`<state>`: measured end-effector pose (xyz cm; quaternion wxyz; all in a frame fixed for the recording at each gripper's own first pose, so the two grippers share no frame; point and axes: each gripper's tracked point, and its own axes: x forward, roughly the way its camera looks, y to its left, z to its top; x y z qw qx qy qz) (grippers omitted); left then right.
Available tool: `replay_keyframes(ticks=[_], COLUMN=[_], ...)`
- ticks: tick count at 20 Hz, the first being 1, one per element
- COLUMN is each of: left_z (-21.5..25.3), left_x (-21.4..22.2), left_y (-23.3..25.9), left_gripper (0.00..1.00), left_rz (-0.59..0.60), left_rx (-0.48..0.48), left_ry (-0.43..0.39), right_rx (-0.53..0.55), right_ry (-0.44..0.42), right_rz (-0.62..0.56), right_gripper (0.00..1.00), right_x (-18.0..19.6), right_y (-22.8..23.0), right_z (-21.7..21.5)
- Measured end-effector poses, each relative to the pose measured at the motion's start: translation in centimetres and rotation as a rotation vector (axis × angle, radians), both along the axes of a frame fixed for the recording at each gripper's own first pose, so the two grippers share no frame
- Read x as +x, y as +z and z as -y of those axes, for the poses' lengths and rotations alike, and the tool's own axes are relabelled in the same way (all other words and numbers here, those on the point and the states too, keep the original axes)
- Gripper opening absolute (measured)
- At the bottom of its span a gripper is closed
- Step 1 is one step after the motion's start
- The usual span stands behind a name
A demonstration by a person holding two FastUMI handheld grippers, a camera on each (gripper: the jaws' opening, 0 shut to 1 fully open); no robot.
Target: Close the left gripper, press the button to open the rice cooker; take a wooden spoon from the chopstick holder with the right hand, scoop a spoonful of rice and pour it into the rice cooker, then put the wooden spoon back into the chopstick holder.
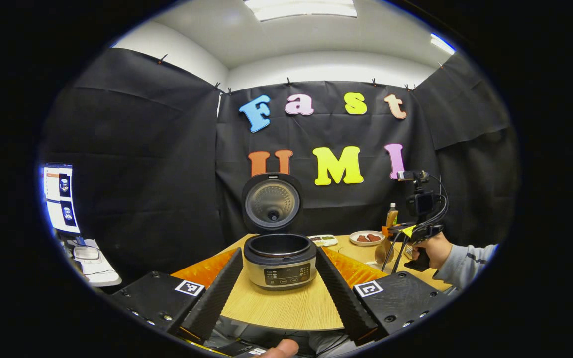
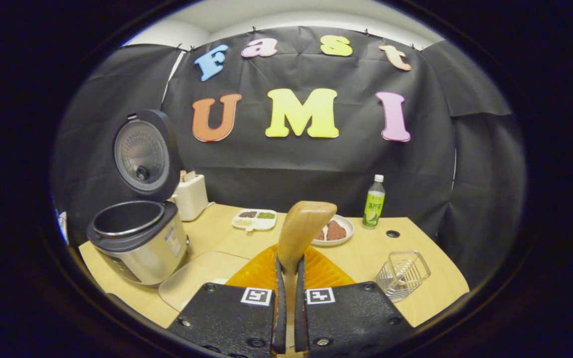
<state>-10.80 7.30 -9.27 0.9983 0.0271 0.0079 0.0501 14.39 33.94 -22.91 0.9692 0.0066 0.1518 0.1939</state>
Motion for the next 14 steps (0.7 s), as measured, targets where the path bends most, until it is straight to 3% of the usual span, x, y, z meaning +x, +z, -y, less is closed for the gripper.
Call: replay_keyframes(ticks=[9, 14], left_z=[0.0, -0.3], left_x=[0.7, 0.8], left_y=[-1.6, -1.8], left_gripper=[0.94, 0.94], left_rz=[-0.043, -0.05], left_rx=[-0.015, -0.005], left_ry=[-0.001, 0.001], right_rx=[0.197, 0.427], right_ry=[0.086, 0.087], right_rz=[-0.118, -0.253], right_gripper=[0.12, 0.12], right_x=[-1.7, -1.9], right_y=[-1.8, -2.2], right_z=[-3.2, -4.2])
